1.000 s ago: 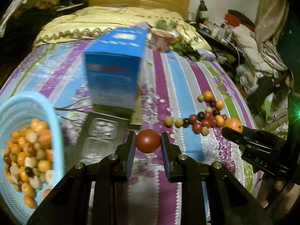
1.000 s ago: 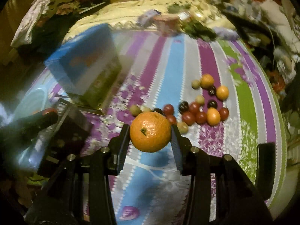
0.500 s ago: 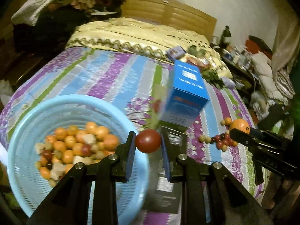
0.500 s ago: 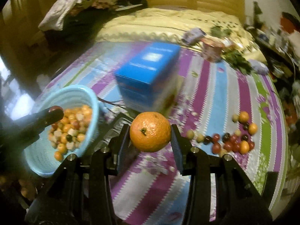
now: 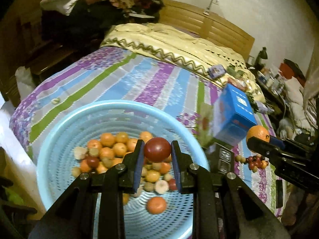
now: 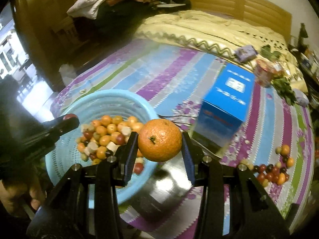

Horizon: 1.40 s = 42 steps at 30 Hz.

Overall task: Organize fruits
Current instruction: 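Carry the orange in the right tool while the left tool carries the tomato to the basket, then hold the orange and the tomato in both tools above the basket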

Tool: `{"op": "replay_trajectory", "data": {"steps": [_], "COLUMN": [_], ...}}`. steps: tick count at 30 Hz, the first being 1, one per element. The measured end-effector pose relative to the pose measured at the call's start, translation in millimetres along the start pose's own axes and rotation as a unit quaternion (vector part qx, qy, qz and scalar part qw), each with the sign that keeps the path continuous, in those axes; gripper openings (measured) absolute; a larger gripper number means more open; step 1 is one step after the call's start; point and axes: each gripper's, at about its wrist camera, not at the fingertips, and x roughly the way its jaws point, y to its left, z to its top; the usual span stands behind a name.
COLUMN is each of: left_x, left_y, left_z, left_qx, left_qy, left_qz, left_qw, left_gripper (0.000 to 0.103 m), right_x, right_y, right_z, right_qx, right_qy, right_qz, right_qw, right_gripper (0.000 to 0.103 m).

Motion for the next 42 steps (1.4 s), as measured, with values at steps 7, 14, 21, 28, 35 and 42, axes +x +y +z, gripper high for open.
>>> {"op": "replay_trajectory", "data": {"steps": [7, 14, 21, 28, 35, 42], "left_x": [-0.1, 9.6, 18.6, 28.9, 36.1, 39.0], "left_y": [45.0, 79.2, 100.8, 118.9, 123.0, 126.7], "left_z": [2.9, -1.1, -6.2, -10.0, -14.5, -16.2], "left_qx": [-0.025, -0.047, -0.06, -0.073, -0.074, -0.075], "left_qy": [0.004, 0.024, 0.046, 0.069, 0.083, 0.088], "left_qz": [0.019, 0.026, 0.028, 0.031, 0.029, 0.029], "left_qw": [0.9995, 0.9983, 0.9967, 0.9945, 0.9934, 0.9929], "left_gripper": [0.027, 0.027, 0.027, 0.027, 0.027, 0.027], "right_x": [21.8, 43.2, 61.1, 74.5, 79.7, 82.5], "right_y": [37.7, 62.9, 79.0, 87.9, 93.8, 94.1], "right_z": [14.3, 20.3, 19.6, 16.7, 17.0, 16.8], "right_qx": [-0.023, -0.039, -0.05, -0.057, -0.061, -0.06], "right_qy": [0.016, 0.04, 0.069, 0.096, 0.105, 0.108], "right_qz": [0.018, 0.028, 0.037, 0.045, 0.045, 0.046], "right_qw": [0.999, 0.998, 0.996, 0.993, 0.992, 0.991], "right_gripper": [0.043, 0.043, 0.043, 0.043, 0.043, 0.043]}}
